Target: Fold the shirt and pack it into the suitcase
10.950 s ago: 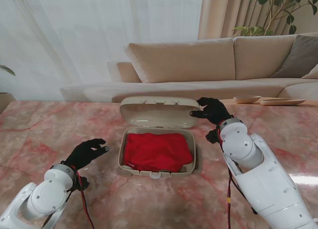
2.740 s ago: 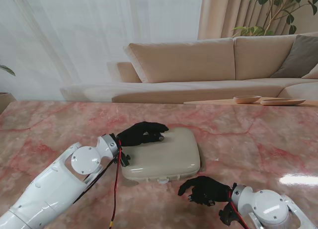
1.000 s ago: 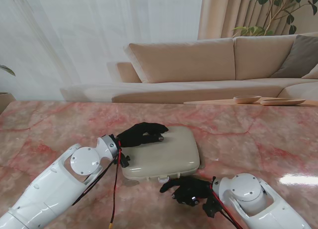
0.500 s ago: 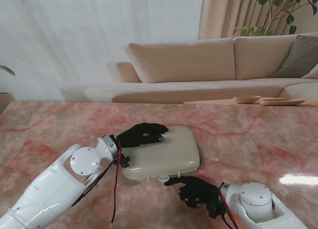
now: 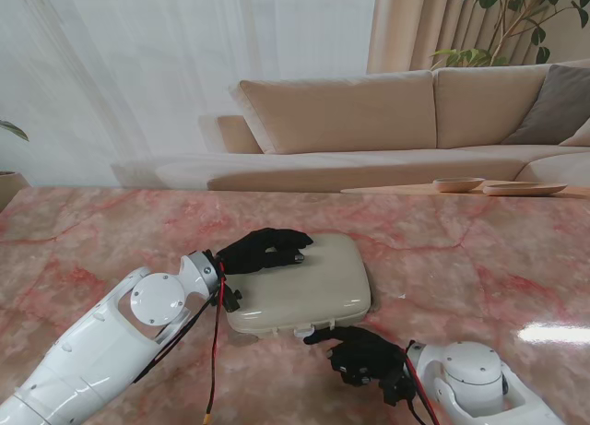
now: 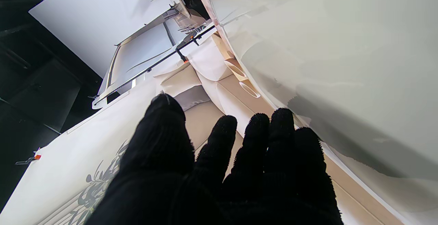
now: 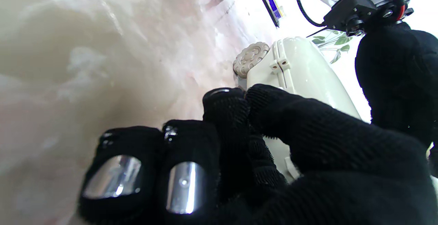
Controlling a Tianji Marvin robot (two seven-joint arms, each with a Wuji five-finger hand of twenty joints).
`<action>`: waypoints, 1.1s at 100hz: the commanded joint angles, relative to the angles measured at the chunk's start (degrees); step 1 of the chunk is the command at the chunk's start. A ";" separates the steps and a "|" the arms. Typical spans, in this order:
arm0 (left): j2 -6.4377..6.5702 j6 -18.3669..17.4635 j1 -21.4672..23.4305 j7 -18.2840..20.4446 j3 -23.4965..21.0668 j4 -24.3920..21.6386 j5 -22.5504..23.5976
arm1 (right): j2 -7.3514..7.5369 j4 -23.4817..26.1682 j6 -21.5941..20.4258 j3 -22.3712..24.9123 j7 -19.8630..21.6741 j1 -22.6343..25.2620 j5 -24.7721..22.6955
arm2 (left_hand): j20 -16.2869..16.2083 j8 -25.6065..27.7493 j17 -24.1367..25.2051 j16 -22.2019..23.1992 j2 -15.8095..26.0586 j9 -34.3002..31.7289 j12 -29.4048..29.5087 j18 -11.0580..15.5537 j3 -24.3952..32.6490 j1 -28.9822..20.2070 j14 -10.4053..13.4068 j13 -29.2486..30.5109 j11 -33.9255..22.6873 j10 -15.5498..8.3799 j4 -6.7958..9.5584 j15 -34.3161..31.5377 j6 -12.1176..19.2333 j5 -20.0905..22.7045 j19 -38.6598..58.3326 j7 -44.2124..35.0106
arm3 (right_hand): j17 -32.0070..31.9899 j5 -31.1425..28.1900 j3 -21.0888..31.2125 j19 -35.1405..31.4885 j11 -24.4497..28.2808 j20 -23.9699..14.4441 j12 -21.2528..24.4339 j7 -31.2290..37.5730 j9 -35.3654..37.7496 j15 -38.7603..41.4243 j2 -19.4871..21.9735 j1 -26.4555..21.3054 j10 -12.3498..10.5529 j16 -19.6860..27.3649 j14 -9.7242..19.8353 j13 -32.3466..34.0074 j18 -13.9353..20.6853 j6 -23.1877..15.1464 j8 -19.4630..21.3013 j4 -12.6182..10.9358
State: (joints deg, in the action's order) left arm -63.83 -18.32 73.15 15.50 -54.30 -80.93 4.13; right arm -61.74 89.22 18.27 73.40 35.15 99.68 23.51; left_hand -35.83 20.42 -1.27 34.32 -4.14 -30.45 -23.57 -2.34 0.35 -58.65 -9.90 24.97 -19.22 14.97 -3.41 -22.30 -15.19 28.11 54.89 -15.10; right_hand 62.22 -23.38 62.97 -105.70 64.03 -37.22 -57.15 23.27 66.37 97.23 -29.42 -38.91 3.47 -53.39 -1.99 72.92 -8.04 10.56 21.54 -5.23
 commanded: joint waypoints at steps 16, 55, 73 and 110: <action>0.51 1.38 2.00 1.22 0.90 2.50 0.56 | -0.49 2.66 -1.43 0.68 0.06 1.71 1.55 | 2.14 0.16 -3.39 -0.24 2.66 0.91 0.43 -13.35 -1.99 -0.26 -8.98 0.76 -0.29 -0.10 1.17 -0.95 2.16 -1.00 0.40 0.05 | 2.20 1.79 0.86 -13.93 2.22 1.33 -0.14 0.50 1.44 2.85 -0.65 -0.29 2.87 -2.33 1.01 2.21 2.09 -4.55 -0.85 -1.10; 0.56 1.47 2.14 1.34 0.77 2.51 0.62 | -0.34 5.32 -2.82 2.04 -0.03 4.23 2.06 | 2.12 0.20 -3.43 -0.23 2.70 0.82 0.42 -13.36 -1.99 -0.18 -8.90 0.85 -0.30 -0.23 1.17 -0.92 2.22 -0.98 0.43 -0.03 | 1.32 1.33 1.75 -13.42 1.92 1.19 0.19 1.33 1.99 2.50 -1.82 0.23 2.64 -1.85 0.09 2.20 1.12 -6.75 -0.75 -1.13; 0.59 1.67 2.15 1.57 0.79 2.55 0.48 | -0.19 5.92 -3.17 2.50 0.43 4.94 2.05 | 2.12 0.19 -3.36 -0.22 2.70 0.82 0.41 -13.39 -1.97 -0.24 -8.90 0.85 -0.31 -0.13 1.18 -0.93 2.20 -1.01 0.40 -0.02 | 1.37 0.72 1.97 -13.31 1.80 1.14 0.14 1.88 2.20 2.56 -1.90 0.30 2.65 -1.78 0.04 2.19 0.73 -7.35 -0.59 -0.89; 0.69 1.92 2.32 2.03 0.83 2.50 0.28 | -0.38 6.07 -3.54 2.31 -0.09 5.05 2.59 | 2.08 0.18 -3.44 -0.19 2.68 0.91 0.39 -13.32 -1.96 -0.33 -8.95 0.79 -0.34 -0.05 1.19 -0.98 2.09 -1.02 0.46 0.01 | 1.43 0.01 1.16 -13.28 1.71 1.10 -0.26 1.97 1.68 2.50 -0.94 -0.51 3.16 -1.64 0.05 2.17 0.76 -6.42 -0.96 -0.37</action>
State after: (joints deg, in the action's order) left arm -63.74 -17.87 73.36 16.12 -54.62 -81.06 3.71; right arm -61.74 94.03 15.35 75.64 34.26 104.68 25.09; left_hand -35.18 20.42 -0.81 34.32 -4.14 -30.42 -23.56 -0.36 0.35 -58.65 -8.10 24.96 -19.22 14.12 -3.41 -22.30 -15.19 28.11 54.32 -15.10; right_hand 62.22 -22.26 63.10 -105.71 64.04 -37.21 -57.15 24.11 66.37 97.23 -29.95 -38.93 3.51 -53.39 -2.03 72.92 -8.14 15.16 20.60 -5.23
